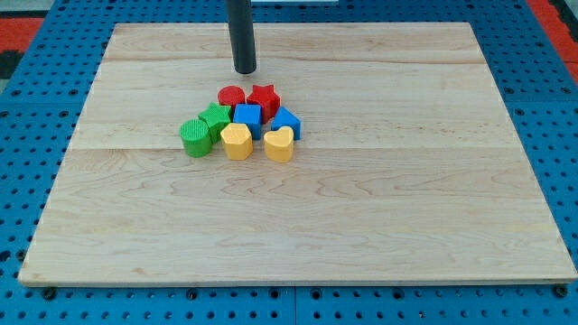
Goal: Point your arm at the red circle
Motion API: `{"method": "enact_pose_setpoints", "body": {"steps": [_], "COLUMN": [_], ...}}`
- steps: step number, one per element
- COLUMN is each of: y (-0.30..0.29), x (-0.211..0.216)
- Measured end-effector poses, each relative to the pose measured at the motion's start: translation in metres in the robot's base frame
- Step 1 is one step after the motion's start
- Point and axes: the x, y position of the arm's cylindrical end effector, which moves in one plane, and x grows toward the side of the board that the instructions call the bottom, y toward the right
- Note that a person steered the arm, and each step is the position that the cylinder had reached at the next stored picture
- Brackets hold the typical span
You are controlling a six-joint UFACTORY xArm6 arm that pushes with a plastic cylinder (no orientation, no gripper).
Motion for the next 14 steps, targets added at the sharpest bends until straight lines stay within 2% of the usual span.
{"method": "enact_pose_setpoints", "body": {"steps": [5,7,10,11,13,14], "y": [-0.004,0.03,0.065,0.087,0.179,0.201], "x": [-0.003,-0.017,-0.01,0.0,0.044,0.094]}}
